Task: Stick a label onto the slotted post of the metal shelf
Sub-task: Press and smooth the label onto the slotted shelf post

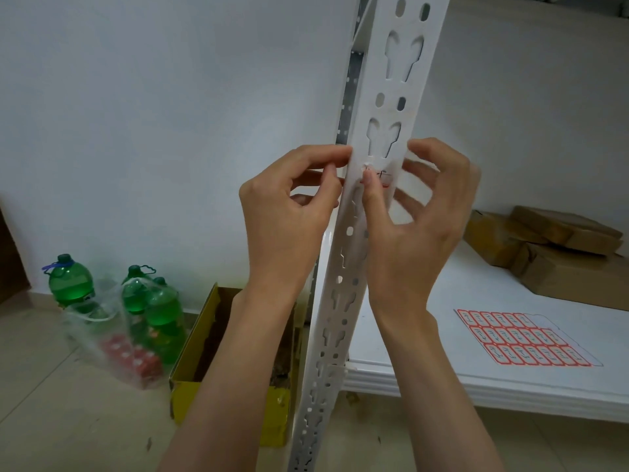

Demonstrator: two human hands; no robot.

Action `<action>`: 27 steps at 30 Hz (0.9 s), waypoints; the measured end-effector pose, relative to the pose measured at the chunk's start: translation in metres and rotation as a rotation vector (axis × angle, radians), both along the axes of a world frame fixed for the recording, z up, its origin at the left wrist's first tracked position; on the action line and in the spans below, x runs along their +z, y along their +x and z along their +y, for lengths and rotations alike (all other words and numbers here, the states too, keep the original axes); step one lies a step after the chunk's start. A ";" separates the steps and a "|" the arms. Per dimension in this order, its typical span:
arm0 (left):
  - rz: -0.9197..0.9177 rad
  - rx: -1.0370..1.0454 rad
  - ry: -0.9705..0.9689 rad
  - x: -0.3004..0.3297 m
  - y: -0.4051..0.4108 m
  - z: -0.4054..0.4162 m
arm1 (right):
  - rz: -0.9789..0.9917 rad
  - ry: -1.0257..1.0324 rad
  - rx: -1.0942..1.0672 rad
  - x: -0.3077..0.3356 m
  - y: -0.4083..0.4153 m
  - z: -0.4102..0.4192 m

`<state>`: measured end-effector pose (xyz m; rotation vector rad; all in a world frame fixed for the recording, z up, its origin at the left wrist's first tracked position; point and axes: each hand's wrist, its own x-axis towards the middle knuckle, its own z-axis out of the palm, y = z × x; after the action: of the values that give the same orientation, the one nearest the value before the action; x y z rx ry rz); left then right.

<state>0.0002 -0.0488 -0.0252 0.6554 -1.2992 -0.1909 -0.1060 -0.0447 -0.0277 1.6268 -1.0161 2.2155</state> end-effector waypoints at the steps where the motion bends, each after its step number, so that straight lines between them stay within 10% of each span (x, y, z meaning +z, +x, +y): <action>1: 0.000 0.000 0.002 0.000 0.000 0.000 | 0.034 -0.035 -0.054 -0.001 -0.001 -0.001; 27: -0.024 0.009 -0.002 -0.001 0.002 0.003 | 0.103 -0.136 -0.268 0.002 -0.001 -0.010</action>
<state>0.0023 -0.0460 -0.0267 0.6635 -1.3189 -0.1752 -0.1070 -0.0548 -0.0255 1.4370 -0.9699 1.9595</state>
